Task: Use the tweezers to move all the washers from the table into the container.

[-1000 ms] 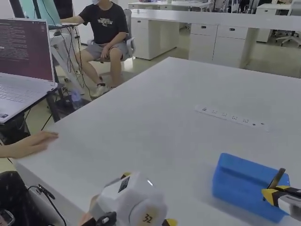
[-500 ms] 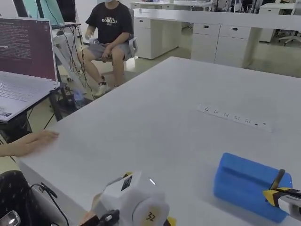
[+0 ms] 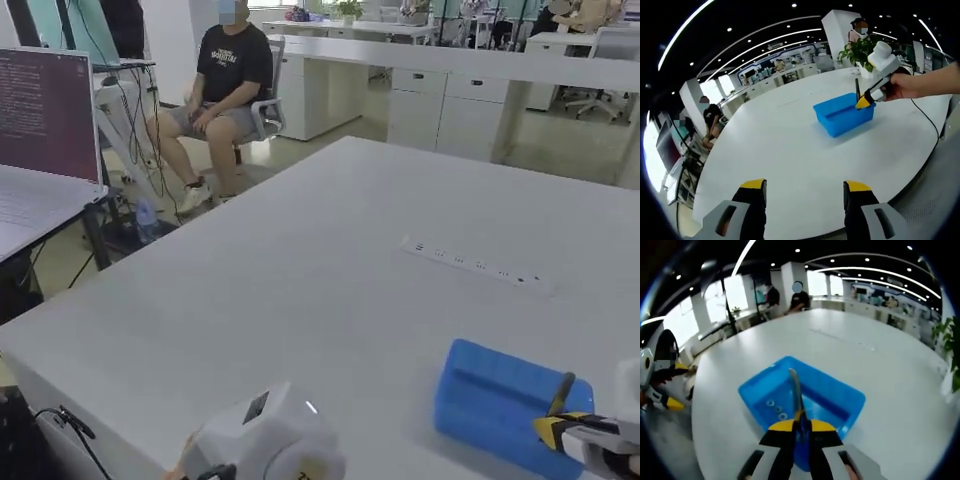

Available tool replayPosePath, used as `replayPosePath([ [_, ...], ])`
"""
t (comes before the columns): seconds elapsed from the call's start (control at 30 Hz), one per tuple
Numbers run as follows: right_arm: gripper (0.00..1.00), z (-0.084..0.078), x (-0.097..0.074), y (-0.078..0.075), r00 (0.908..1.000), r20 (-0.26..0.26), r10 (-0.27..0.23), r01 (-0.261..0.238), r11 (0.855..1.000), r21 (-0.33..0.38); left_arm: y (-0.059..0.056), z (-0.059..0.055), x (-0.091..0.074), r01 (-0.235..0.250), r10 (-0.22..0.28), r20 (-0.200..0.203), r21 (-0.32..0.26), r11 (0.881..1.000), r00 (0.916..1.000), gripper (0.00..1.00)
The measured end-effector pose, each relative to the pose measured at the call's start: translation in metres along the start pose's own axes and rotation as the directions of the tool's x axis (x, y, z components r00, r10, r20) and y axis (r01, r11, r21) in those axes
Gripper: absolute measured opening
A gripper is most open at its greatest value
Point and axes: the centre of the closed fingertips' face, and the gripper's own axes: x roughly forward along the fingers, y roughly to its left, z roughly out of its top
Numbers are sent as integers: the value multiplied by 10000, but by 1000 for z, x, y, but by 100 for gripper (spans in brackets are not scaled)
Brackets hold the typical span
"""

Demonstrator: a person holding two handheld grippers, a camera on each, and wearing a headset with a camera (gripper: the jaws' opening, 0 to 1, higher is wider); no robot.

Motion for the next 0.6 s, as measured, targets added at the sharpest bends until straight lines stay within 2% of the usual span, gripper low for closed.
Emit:
replayPosePath([
  [0.03,6,0,0,1,10000,-14,16,-16,10000,32,-3,1,0,197,-197,27,-102,9998,9998,61],
  [0.1,7,0,-1,3,10000,15,69,-70,10000,65,-10,6,-1,710,-701,159,-672,9952,9974,61],
  [0.17,7,0,-1,3,10000,34,77,-78,9999,76,-9,12,-3,895,-876,265,-820,9926,9958,61],
  [0.2,7,2,-2,3,9999,101,84,-84,10000,7,-10,17,-4,999,-969,371,-888,9910,9946,61],
  [0.23,6,3,-3,4,9998,168,117,-116,9999,-48,-10,26,-8,1144,-1101,529,-859,9897,9925,60],
  [0.3,6,7,-8,9,9994,314,151,-145,9997,-209,-10,45,-12,1221,-1174,898,-479,9914,9890,58],
  [0.33,6,8,-8,11,9992,361,188,-177,9994,-314,-10,59,-15,1277,-1244,1147,-224,9916,9856,55],
  [0.37,6,9,-7,12,9990,393,213,-195,9988,-439,-10,68,-16,1362,-1338,1328,-94,9906,9821,52],
  [0.4,6,11,-9,14,9989,415,203,-179,9982,-567,-12,83,-18,1526,-1527,1638,136,9882,9746,49],
  [0.47,6,19,-17,17,9985,523,155,-106,9956,-934,-13,97,-20,1709,-1745,1873,354,9847,9667,42],
  [0.53,6,25,-23,22,9974,673,240,-159,9928,-1184,-18,119,-21,1893,-2069,2146,994,9769,9545,39],
  [0.57,6,30,-29,26,9968,770,233,-121,9897,-1429,-18,123,-21,1891,-2088,2188,1074,9761,9532,38],
  [0.6,6,32,-33,28,9966,789,226,-100,9875,-1571,-22,132,-21,2103,-2387,2291,1415,9673,9437,36],
])
